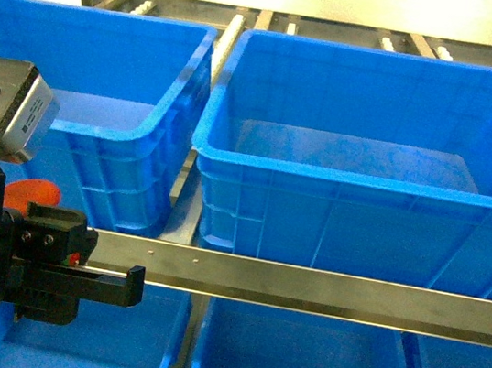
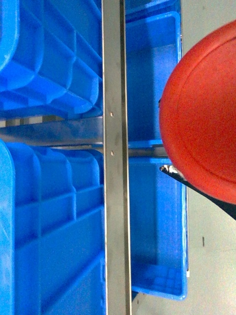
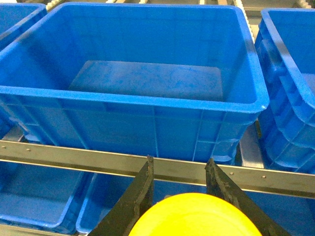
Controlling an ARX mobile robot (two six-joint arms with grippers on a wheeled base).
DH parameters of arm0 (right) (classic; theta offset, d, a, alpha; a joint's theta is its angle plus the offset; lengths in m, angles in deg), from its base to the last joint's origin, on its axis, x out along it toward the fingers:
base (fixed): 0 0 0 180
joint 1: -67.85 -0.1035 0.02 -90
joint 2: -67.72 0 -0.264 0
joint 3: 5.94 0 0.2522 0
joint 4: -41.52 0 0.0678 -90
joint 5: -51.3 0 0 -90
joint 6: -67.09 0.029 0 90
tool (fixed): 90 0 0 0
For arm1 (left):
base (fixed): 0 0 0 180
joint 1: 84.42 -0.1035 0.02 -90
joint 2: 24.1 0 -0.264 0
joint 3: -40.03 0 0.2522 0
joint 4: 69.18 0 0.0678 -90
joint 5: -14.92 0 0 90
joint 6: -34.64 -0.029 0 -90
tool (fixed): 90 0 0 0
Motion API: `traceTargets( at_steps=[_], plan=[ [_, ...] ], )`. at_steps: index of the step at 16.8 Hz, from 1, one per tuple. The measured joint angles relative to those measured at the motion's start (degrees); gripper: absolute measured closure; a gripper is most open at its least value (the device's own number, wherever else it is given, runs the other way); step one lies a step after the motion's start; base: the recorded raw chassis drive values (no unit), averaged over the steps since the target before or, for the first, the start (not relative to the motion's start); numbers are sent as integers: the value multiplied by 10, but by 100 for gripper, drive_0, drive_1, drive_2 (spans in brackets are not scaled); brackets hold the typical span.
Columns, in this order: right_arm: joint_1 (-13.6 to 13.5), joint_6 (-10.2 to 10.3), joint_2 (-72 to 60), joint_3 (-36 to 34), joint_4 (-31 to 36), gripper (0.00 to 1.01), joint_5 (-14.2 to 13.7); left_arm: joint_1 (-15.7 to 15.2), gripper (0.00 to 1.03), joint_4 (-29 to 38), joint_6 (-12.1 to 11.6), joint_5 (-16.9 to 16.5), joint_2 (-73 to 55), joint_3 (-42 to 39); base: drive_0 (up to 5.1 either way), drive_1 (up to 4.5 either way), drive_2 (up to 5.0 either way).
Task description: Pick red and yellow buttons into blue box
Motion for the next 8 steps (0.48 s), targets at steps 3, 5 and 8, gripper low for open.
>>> traceTargets(
  at_steps=[3,5,8],
  plan=[
    [0,0,0,0,1,72,0,0,78,0,0,-1,0,0,58,326,-211],
    [0,0,-2,0,0,72,0,-3,78,-2,0,0,-1,0,0,0,0],
    [0,0,-1,0,1,72,0,-3,78,-1,0,0,-1,0,0,0,0]
  ],
)
